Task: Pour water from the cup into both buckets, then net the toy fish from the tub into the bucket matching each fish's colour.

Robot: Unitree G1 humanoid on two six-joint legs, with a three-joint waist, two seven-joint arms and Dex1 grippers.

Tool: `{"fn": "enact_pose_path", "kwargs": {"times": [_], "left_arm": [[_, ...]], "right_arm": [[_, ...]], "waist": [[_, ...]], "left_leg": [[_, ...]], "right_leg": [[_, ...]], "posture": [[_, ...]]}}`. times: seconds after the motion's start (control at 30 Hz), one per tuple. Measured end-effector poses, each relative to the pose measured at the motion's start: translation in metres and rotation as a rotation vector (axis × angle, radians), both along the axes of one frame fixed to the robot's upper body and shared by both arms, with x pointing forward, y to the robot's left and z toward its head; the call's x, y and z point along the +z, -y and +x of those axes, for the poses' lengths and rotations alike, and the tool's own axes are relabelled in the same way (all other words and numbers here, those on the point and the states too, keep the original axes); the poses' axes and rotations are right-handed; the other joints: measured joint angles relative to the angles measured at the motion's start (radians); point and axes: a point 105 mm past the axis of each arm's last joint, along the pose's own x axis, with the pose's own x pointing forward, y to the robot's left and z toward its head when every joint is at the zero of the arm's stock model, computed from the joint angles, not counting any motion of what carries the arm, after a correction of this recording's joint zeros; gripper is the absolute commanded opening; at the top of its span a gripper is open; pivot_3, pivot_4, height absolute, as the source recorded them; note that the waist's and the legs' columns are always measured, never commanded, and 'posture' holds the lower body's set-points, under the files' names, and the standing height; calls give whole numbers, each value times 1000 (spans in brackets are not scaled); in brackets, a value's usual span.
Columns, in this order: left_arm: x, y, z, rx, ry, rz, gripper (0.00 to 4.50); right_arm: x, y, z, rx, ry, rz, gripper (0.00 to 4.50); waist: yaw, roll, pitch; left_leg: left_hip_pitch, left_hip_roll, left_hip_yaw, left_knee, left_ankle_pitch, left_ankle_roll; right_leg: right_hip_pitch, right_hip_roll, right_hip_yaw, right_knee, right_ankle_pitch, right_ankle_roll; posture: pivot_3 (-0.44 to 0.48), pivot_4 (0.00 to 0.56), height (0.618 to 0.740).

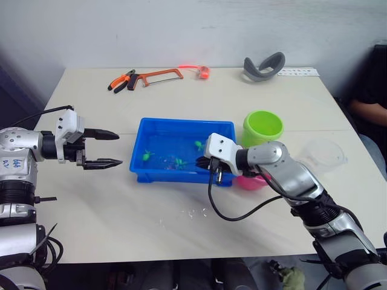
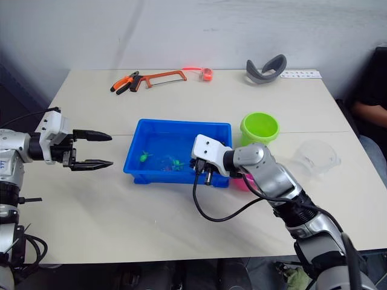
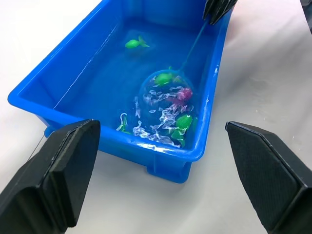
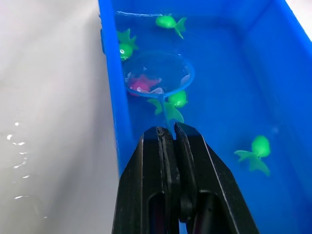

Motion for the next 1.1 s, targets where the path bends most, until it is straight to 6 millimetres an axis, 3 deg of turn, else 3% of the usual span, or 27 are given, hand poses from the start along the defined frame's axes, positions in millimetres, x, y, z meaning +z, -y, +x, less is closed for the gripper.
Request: {"fn": "enact_pose_path", "kwargs": {"times": [0.23, 0.4, 0.77, 1.1], "left_arm": [[-2, -3, -2, 12, -10, -13, 4473], [-1, -3, -2, 13, -6, -15, 4473], [-2, -3, -2, 12, -7, -13, 4473], [-1, -2, -4, 8, -3, -10, 4473]], "right_arm": [[-7, -5, -4, 33, -20, -42, 0], [-1, -14, -7, 3, -161, 89, 0], [4, -3, -2, -101, -301, 192, 0], [15, 1, 2, -107, -242, 231, 0]], "waist": [[0, 0, 0], [0, 0, 0], [0, 0, 0], [0, 0, 0]], "left_leg": [[0, 0, 0, 0, 0, 0], [0, 0, 0, 0, 0, 0], [0, 0, -1, 0, 0, 0], [0, 0, -1, 0, 0, 0]], "right_leg": [[0, 0, 0, 0, 0, 0], [0, 0, 0, 0, 0, 0], [0, 0, -2, 0, 0, 0], [0, 0, -2, 0, 0, 0]], "posture": [[0, 150, 740], [0, 150, 740], [0, 150, 740], [0, 150, 740]]}}
